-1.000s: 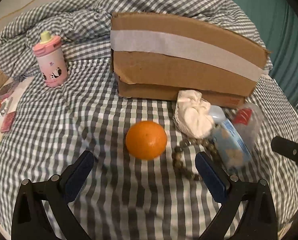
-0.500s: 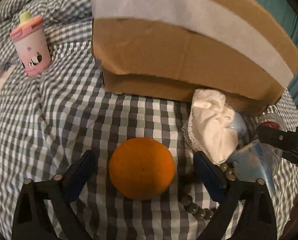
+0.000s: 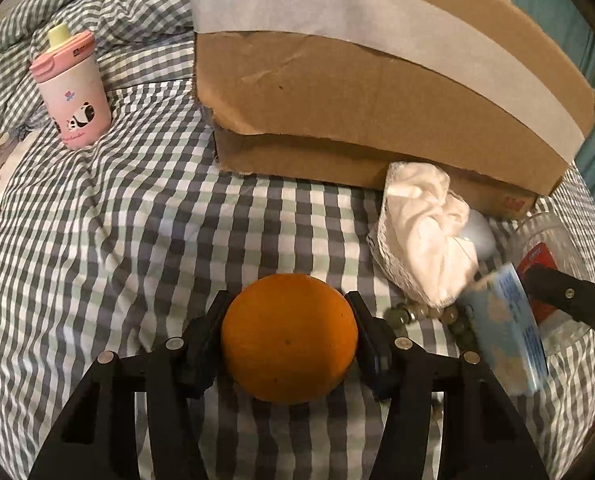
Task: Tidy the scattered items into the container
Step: 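Grasp the orange with the left tool while the right tool grasps the clear plastic container, then carry the orange and clear container over the box and open both tools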
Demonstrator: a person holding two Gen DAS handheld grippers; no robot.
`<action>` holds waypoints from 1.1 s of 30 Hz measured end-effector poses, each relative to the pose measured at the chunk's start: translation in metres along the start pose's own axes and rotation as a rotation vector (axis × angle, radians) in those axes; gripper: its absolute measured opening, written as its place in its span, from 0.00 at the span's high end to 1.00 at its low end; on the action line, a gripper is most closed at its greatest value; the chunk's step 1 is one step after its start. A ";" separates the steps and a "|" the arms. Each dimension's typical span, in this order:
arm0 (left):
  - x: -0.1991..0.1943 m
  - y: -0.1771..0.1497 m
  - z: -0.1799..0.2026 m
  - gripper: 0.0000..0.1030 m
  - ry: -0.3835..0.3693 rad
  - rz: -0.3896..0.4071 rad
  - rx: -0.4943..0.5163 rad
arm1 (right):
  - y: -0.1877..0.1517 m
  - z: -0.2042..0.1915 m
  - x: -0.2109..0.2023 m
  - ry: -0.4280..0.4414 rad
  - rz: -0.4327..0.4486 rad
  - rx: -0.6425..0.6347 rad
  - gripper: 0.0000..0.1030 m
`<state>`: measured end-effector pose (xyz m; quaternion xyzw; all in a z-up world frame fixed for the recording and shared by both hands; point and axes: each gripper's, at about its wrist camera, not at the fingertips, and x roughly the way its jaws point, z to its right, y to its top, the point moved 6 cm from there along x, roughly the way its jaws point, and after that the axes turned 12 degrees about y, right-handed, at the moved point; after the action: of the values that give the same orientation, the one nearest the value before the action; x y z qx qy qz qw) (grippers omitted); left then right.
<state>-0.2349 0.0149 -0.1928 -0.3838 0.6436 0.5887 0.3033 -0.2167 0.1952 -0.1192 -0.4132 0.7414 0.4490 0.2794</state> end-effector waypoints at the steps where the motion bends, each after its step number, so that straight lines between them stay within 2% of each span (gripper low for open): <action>1: -0.004 -0.003 0.000 0.44 0.005 0.000 0.003 | -0.002 -0.001 -0.004 0.003 -0.002 -0.008 0.38; 14: -0.081 -0.011 -0.010 0.44 0.019 0.070 0.009 | -0.023 -0.011 -0.075 0.053 0.051 -0.049 0.41; 23: -0.135 -0.022 -0.004 0.44 0.020 0.127 0.040 | -0.040 -0.024 -0.130 0.046 0.108 -0.075 0.41; 33: -0.172 -0.018 0.006 0.44 0.001 0.159 0.062 | -0.031 -0.037 -0.162 0.040 0.144 -0.112 0.41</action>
<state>-0.1298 0.0444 -0.0581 -0.3221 0.6901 0.5905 0.2672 -0.1102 0.2125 0.0111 -0.3828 0.7484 0.5002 0.2078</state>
